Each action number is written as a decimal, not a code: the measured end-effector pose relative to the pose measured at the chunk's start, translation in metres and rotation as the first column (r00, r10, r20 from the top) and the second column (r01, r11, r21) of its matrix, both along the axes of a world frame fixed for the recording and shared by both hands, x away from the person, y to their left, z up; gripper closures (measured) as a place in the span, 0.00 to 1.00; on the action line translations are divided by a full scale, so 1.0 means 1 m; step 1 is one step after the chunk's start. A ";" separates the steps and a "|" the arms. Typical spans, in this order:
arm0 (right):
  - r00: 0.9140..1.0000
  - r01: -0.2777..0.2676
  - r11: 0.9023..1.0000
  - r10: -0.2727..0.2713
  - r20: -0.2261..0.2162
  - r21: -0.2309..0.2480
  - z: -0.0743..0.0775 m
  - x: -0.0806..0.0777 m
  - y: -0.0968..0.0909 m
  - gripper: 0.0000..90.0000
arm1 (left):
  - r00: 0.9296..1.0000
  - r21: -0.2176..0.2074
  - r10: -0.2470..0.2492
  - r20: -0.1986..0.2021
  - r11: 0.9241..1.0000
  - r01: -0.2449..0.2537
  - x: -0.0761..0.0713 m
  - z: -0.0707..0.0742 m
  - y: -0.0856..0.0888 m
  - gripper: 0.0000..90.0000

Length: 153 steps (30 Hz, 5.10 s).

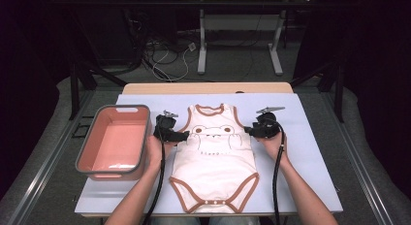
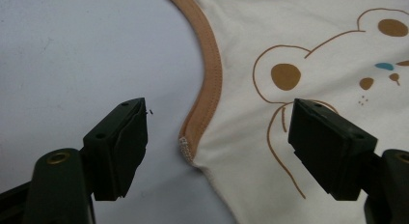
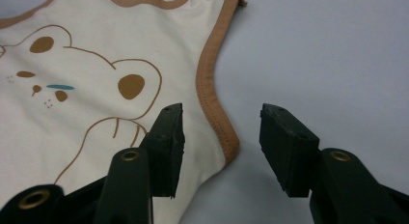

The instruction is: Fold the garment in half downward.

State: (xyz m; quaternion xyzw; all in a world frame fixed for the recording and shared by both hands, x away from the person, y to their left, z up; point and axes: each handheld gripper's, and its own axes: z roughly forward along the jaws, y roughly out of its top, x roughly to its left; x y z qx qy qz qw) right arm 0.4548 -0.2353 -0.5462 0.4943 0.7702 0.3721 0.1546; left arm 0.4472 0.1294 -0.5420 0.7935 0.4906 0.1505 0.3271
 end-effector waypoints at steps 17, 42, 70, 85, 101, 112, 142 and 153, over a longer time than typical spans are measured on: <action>0.999 0.047 0.999 -0.047 -0.003 -0.023 -0.012 0.004 0.001 0.78 | 0.999 0.057 0.044 -0.022 0.997 -0.043 0.010 -0.012 -0.002 0.50; 1.000 0.014 1.000 -0.014 -0.013 -0.007 -0.013 0.003 0.003 0.82 | 1.000 0.027 -0.020 0.002 0.999 0.020 0.010 -0.014 0.000 0.88; 0.998 0.018 1.000 -0.018 0.057 -0.003 -0.008 0.001 0.008 0.98 | 1.000 -0.003 0.006 0.029 1.000 -0.006 0.010 -0.014 0.003 0.98; 0.994 -0.012 1.000 0.010 0.106 0.022 0.004 -0.004 0.002 0.97 | 0.997 -0.038 0.031 0.075 0.999 -0.028 0.004 -0.011 0.006 0.98; 0.991 -0.035 0.999 0.031 0.129 0.028 0.015 -0.010 -0.001 0.97 | 0.989 -0.019 0.062 0.137 0.998 -0.060 -0.008 -0.001 0.003 0.98; 0.990 -0.054 0.998 0.050 0.133 0.031 0.021 -0.016 -0.001 0.97 | 0.985 0.017 0.062 0.159 0.998 -0.065 -0.016 0.003 0.000 0.98; 0.987 -0.072 0.997 0.066 0.150 0.033 0.025 -0.010 0.002 0.97 | 0.986 0.054 0.036 0.164 0.998 -0.045 -0.006 0.005 0.001 0.98; 0.989 -0.092 0.995 0.087 0.120 0.038 0.030 -0.019 -0.002 0.97 | 0.988 0.074 0.045 0.149 0.996 -0.057 -0.015 0.011 -0.001 0.98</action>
